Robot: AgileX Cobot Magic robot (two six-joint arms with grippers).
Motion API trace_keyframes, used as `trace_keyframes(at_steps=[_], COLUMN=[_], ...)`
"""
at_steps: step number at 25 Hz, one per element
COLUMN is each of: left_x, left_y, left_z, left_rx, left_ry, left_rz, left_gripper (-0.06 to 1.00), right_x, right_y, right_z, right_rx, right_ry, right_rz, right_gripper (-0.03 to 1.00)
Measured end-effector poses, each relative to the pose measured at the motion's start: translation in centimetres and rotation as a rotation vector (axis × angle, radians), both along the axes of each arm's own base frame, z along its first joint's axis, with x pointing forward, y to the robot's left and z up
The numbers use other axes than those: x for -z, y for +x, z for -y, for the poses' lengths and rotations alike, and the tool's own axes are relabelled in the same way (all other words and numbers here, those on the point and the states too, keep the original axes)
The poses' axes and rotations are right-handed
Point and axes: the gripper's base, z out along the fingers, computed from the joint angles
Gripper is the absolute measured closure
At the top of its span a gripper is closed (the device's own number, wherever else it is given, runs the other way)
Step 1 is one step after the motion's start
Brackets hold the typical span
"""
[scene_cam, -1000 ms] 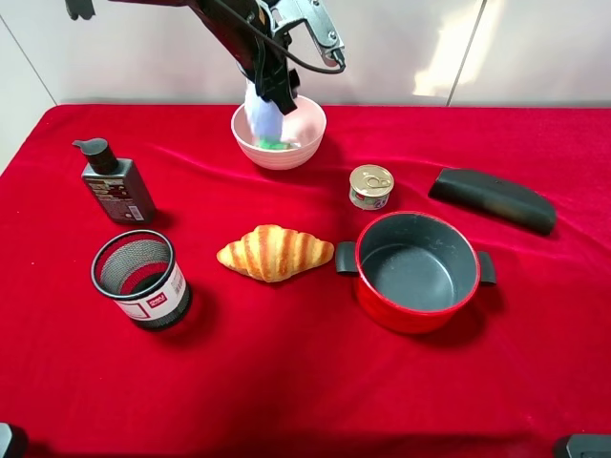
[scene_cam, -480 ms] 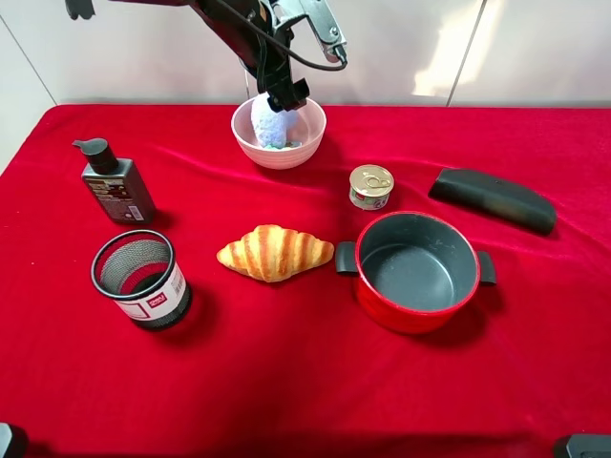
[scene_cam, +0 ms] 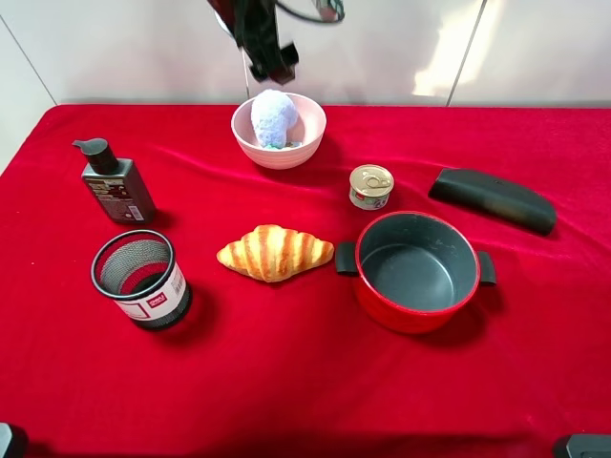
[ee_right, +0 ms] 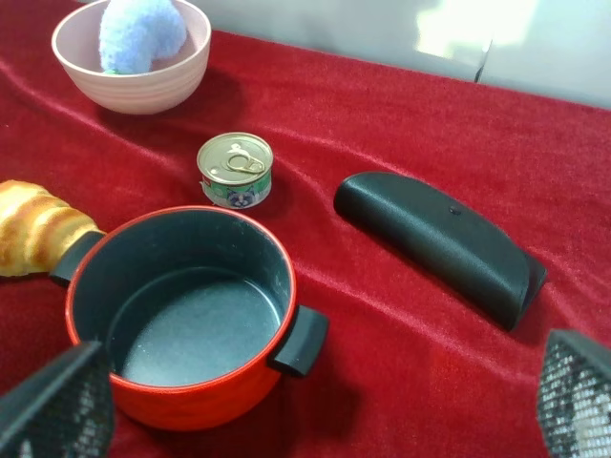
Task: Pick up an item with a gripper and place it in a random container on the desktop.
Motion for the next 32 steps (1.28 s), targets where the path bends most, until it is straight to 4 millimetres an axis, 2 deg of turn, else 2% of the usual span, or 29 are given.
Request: trace_keyframes(at_steps=[3, 9, 13, 18, 22, 30, 32], left_x=[-3.2, -8.1, -10.6, -13.0, -12.5, -6.1, -4.6], left_y=[-2.6, -8.4, -12.2, -16.5, -19.2, -23.9, -25.2], left_z=[-0.3, -1.1, -1.7, -1.5, -2.1, -4.2, -5.4], left_rx=[-0.014, -0.103, -0.161, -0.159, -0.146, -0.151, -0.192], left_ry=[0.001, -0.025, -0.019, -0.11, -0.096, 0.039, 0.035], left_rz=[-0.031, -0.141, -0.188, -0.192, -0.197, -0.333, -0.389], left_gripper=[-0.01, -0.01, -0.01, -0.01, -0.01, -0.01, -0.01], right_x=[0.0, 0.0, 0.0, 0.0, 0.0, 0.0, 0.0], right_y=[0.0, 0.0, 0.0, 0.0, 0.0, 0.0, 0.0], right_z=[0.0, 0.0, 0.0, 0.0, 0.0, 0.0, 0.0], right_rx=[0.0, 0.0, 0.0, 0.0, 0.0, 0.0, 0.0], right_ry=[0.0, 0.0, 0.0, 0.0, 0.0, 0.0, 0.0], right_rz=[0.0, 0.0, 0.0, 0.0, 0.0, 0.0, 0.0], right_gripper=[0.27, 0.27, 0.27, 0.27, 0.27, 0.27, 0.27])
